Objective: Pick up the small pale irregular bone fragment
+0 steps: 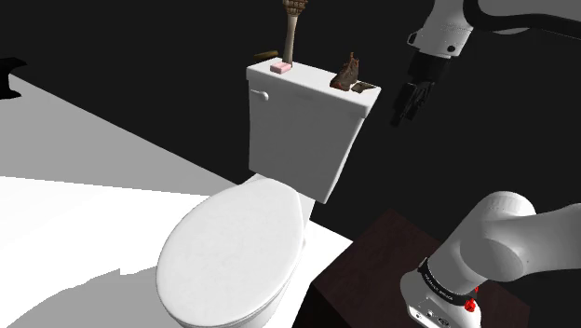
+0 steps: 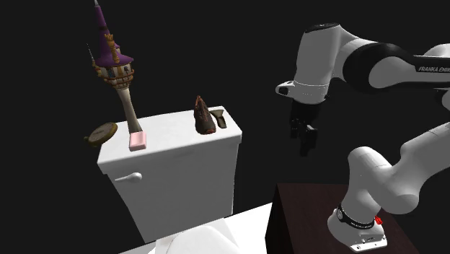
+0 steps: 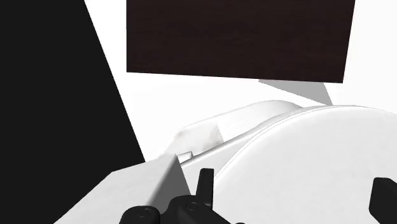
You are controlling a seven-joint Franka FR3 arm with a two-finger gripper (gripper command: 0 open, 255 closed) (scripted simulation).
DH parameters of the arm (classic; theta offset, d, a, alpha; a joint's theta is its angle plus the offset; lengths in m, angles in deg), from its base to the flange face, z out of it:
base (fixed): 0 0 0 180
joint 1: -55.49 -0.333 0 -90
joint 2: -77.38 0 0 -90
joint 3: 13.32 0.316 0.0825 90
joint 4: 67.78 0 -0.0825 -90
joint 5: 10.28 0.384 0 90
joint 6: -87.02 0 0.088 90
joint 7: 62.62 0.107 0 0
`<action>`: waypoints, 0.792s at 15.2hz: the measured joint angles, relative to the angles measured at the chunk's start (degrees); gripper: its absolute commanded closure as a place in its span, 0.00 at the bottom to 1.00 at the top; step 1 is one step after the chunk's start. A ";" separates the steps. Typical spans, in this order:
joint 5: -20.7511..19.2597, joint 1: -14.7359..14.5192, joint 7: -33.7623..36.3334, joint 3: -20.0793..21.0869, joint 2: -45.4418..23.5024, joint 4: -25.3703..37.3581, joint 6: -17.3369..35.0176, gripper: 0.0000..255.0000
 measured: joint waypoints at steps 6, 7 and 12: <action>1.24 2.38 5.68 -0.50 -9.17 6.57 2.48 0.00; 1.63 2.88 7.22 -0.56 -11.47 8.30 3.02 0.00; 3.12 5.51 14.10 -1.87 -21.90 16.75 4.89 0.00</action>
